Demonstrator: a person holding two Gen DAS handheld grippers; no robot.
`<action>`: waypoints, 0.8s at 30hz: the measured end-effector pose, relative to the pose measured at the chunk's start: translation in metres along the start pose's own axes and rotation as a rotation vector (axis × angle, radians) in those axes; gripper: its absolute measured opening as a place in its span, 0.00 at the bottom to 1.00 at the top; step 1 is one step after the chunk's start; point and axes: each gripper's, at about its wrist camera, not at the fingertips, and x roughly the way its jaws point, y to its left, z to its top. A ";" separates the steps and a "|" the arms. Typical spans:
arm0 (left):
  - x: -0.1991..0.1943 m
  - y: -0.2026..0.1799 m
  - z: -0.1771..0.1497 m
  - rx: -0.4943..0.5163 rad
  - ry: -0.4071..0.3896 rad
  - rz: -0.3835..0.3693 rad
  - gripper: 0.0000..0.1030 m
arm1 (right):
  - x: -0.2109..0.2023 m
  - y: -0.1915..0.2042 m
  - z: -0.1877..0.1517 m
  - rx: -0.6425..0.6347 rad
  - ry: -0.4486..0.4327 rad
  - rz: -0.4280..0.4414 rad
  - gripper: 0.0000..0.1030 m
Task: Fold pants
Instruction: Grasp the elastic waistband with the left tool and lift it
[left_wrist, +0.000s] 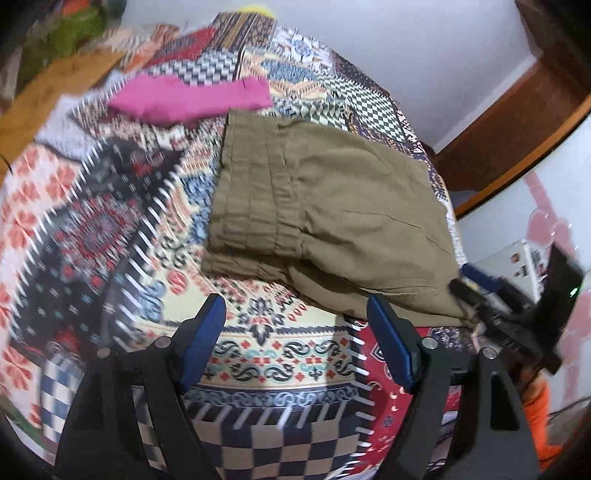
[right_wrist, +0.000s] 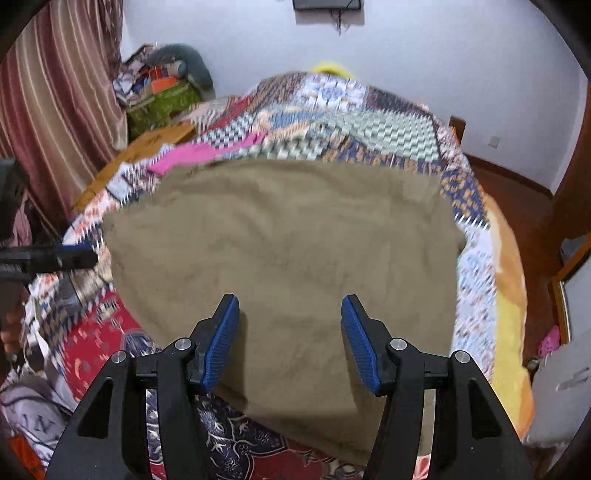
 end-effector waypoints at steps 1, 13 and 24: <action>0.003 0.001 0.000 -0.009 0.009 -0.011 0.76 | 0.001 0.000 -0.003 0.006 0.002 0.004 0.52; 0.021 0.001 0.017 -0.098 0.036 -0.155 0.80 | 0.007 -0.008 -0.009 0.066 0.019 0.062 0.54; 0.033 -0.005 0.036 -0.156 0.032 -0.155 0.88 | 0.007 -0.010 -0.010 0.064 0.022 0.072 0.54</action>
